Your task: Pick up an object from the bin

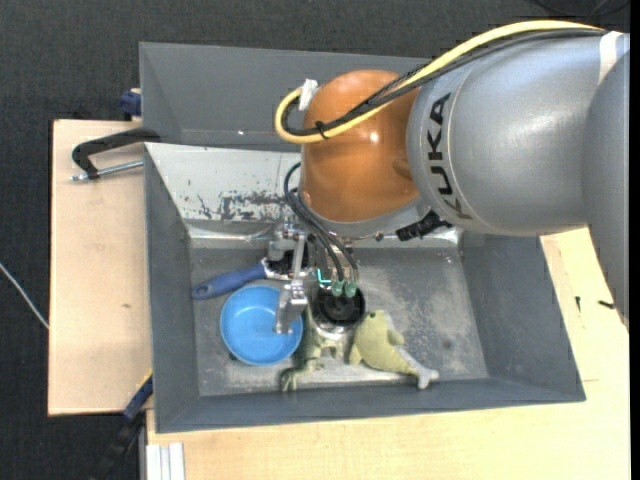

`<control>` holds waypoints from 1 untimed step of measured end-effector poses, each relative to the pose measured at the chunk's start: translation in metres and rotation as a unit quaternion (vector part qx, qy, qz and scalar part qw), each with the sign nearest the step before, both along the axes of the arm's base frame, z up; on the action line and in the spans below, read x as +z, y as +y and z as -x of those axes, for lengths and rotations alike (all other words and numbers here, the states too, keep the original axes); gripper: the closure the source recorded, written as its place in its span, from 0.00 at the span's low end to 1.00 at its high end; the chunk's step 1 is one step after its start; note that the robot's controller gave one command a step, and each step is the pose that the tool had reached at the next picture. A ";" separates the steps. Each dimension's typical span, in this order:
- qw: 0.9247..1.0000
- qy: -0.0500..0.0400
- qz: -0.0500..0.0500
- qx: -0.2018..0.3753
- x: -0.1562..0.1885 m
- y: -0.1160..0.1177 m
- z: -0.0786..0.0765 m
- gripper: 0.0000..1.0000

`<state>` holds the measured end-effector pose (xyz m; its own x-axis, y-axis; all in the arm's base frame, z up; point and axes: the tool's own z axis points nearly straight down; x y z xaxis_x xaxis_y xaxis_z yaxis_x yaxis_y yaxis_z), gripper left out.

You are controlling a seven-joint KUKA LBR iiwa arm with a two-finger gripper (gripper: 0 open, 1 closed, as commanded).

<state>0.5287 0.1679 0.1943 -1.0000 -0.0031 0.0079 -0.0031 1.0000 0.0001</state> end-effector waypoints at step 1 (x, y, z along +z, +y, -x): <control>0.969 -0.012 -0.003 0.245 -0.102 0.005 -0.009 0.00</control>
Offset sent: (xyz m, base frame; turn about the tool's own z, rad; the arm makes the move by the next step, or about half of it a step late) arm 0.0063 0.0023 -0.1243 -0.5256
